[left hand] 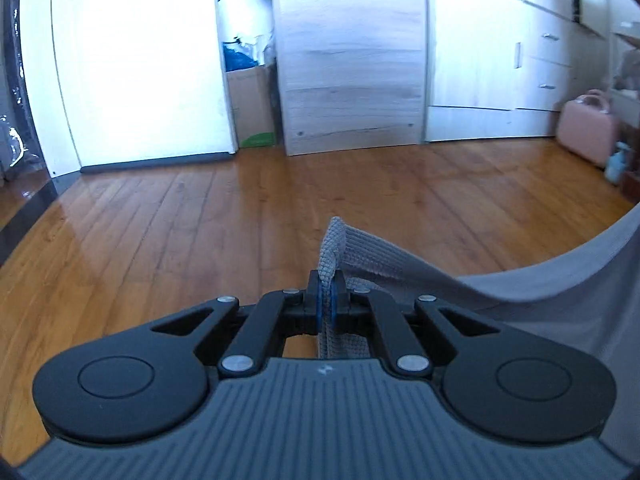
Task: Fold clothes
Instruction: 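Lift the hem with both grippers and lay the sweatshirt flat on the floor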
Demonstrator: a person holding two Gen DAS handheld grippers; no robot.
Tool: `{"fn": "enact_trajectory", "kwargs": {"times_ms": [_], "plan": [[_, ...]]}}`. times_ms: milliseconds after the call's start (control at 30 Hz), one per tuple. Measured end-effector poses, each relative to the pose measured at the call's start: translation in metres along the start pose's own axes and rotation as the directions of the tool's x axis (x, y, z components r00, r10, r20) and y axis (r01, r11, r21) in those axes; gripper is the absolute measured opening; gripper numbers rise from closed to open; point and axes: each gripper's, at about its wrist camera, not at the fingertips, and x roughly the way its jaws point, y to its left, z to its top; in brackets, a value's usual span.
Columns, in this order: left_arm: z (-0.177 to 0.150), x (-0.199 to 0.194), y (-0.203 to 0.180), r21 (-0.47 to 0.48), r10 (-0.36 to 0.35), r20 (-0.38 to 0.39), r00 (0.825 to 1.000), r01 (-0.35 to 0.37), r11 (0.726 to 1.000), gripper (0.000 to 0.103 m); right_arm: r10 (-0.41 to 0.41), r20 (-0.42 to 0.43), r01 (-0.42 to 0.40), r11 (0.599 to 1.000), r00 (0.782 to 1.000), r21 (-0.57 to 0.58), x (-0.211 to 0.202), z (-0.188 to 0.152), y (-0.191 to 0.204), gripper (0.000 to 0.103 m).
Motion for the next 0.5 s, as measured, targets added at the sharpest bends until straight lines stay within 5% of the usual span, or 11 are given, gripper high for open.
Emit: {"fn": "enact_trajectory", "kwargs": {"times_ms": [233, 400, 500], "plan": [[0.016, 0.075, 0.024, -0.053, 0.083, -0.049, 0.995, -0.085, 0.995, 0.007, -0.066, 0.034, 0.064, 0.997, 0.997, 0.053, 0.088, 0.047, 0.016, 0.007], [-0.018, 0.139, 0.04, -0.142, 0.104, -0.205, 0.973, -0.135, 0.981, 0.014, -0.153, -0.074, 0.165, 0.965, 0.985, 0.204, 0.162, 0.041, 0.022, 0.008], [-0.039, 0.164, 0.046, -0.152, 0.111, -0.264, 0.958, -0.155, 0.976, 0.014, -0.199, -0.188, 0.246, 0.932, 0.962, 0.268, 0.19, 0.015, 0.016, 0.038]]}}
